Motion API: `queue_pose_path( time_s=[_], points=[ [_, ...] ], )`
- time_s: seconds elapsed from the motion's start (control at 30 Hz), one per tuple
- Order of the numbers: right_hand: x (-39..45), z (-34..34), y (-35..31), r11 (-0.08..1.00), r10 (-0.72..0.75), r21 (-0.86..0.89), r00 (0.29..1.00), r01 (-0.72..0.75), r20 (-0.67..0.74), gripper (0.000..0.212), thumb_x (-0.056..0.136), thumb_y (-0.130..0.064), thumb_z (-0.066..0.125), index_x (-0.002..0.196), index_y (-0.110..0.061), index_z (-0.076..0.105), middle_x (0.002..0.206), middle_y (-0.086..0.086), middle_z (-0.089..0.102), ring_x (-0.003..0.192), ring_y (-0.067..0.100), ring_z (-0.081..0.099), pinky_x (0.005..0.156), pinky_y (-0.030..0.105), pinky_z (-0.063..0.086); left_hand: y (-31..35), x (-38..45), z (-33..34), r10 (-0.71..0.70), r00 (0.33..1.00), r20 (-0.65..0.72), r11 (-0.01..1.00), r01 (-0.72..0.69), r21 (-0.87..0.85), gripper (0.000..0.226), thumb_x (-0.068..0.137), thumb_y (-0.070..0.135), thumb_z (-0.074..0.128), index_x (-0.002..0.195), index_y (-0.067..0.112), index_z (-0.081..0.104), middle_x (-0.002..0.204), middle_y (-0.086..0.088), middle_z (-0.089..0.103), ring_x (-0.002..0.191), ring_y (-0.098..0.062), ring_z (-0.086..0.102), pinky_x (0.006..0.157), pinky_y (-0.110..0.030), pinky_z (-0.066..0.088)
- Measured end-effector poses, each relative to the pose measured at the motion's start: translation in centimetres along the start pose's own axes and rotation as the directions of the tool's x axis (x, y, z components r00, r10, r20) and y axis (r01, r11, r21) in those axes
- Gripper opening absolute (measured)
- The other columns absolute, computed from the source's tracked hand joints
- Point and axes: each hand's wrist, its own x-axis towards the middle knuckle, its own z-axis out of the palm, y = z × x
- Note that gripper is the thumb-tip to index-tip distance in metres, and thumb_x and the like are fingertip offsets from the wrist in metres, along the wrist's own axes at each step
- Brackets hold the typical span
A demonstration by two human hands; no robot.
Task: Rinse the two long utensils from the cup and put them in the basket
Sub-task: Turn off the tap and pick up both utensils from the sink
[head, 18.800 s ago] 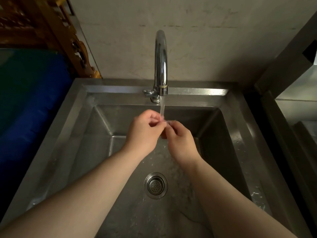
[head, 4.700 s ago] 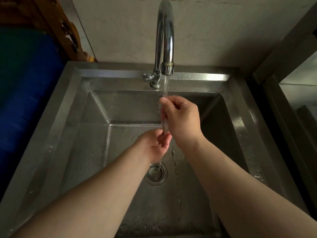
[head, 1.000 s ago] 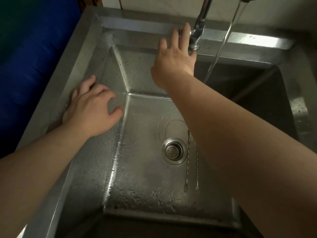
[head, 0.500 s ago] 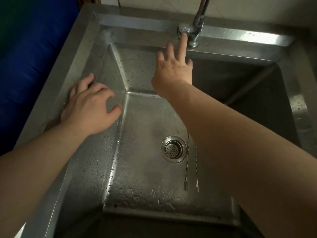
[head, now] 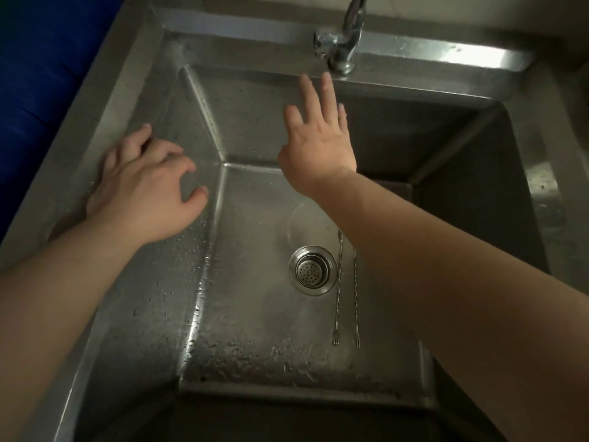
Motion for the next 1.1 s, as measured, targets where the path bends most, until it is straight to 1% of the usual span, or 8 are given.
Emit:
queue_pose_path(
  time_s=[0.13,0.2,0.33,0.43,0.53,0.77,0.93,1.1],
  points=[
    [-3.6,1.8,2.0,0.998,0.041,0.048,0.998,-0.043,0.043,0.043,0.09,-0.02,0.051,0.132,-0.013,0.047,0.167,0.012,0.006,0.152,0.037,-0.007,0.121,0.054,0.011,0.3,-0.2,-0.1,-0.004,0.999,0.05,0.987,-0.004,0.161,0.057,0.078,0.063,0.045,0.118,0.028,0.064,0.146,-0.005,0.041,0.143,-0.029,0.013,0.113,-0.059,0.009],
    [-5.7,3.0,3.3,0.993,0.09,0.067,0.994,-0.094,0.061,0.045,0.091,-0.022,0.051,0.135,-0.012,0.046,0.166,0.013,0.01,0.152,0.036,-0.003,0.122,0.052,0.014,1.5,-0.3,0.5,0.017,0.999,-0.039,0.977,-0.008,0.214,0.05,0.076,0.055,0.055,0.112,0.022,0.067,0.143,-0.013,0.042,0.14,-0.036,0.018,0.109,-0.07,0.002],
    [-10.4,5.8,6.2,0.953,0.248,0.146,0.959,-0.267,0.137,0.048,0.09,-0.022,0.053,0.136,-0.01,0.046,0.16,0.014,0.025,0.149,0.034,0.014,0.115,0.05,0.029,7.2,-1.5,3.7,0.058,0.979,-0.197,0.998,-0.058,0.009,0.042,0.072,0.039,0.059,0.102,0.011,0.066,0.119,-0.015,0.055,0.114,-0.04,0.045,0.097,-0.054,0.034],
    [-14.3,8.5,7.9,0.924,0.336,0.117,0.92,-0.363,0.204,0.044,0.09,-0.026,0.054,0.131,-0.011,0.049,0.147,0.013,0.038,0.135,0.034,0.032,0.098,0.05,0.043,12.6,-3.3,8.1,0.051,0.999,-0.005,0.973,-0.051,-0.224,0.035,0.078,0.034,0.061,0.103,0.01,0.067,0.103,-0.016,0.062,0.097,-0.039,0.054,0.085,-0.045,0.046],
    [-17.5,11.3,8.6,0.887,0.396,0.116,0.865,-0.447,0.307,0.038,0.09,-0.024,0.054,0.124,-0.007,0.053,0.13,0.018,0.05,0.114,0.039,0.051,0.089,0.046,0.048,17.3,-5.5,12.9,-0.018,0.963,0.268,0.893,0.136,-0.429,0.029,0.082,0.034,0.063,0.103,0.015,0.066,0.102,-0.009,0.065,0.096,-0.031,0.061,0.081,-0.039,0.051],
    [-20.5,14.3,9.2,0.547,0.589,0.142,0.5,-0.825,0.635,0.024,0.09,-0.016,0.051,0.112,-0.008,0.052,0.113,0.021,0.067,0.103,0.038,0.065,0.083,0.038,0.051,23.9,-8.5,19.6,-0.109,0.841,0.53,0.749,0.42,-0.513,0.017,0.083,0.027,0.06,0.094,0.014,0.063,0.095,-0.01,0.07,0.09,-0.03,0.065,0.062,-0.026,0.034],
    [-21.8,15.0,9.5,0.562,0.586,0.09,0.473,-0.823,0.658,0.024,0.094,-0.017,0.048,0.116,-0.008,0.055,0.114,0.017,0.066,0.102,0.034,0.064,0.075,0.033,0.046,24.4,-8.8,21.4,-0.191,0.766,0.614,0.777,0.5,-0.382,0.02,0.081,0.03,0.061,0.092,0.014,0.066,0.094,-0.01,0.07,0.09,-0.032,0.066,0.066,-0.029,0.04],
    [-22.0,15.5,9.8,0.555,0.597,0.082,0.466,-0.827,0.653,0.023,0.095,-0.014,0.046,0.114,-0.007,0.058,0.116,0.018,0.065,0.104,0.035,0.063,0.083,0.035,0.05,24.7,-8.2,21.8,-0.181,0.756,0.629,0.797,0.488,-0.357,0.026,0.077,0.033,0.06,0.09,0.011,0.067,0.094,-0.013,0.07,0.091,-0.034,0.065,0.067,-0.029,0.04]
  ],
)
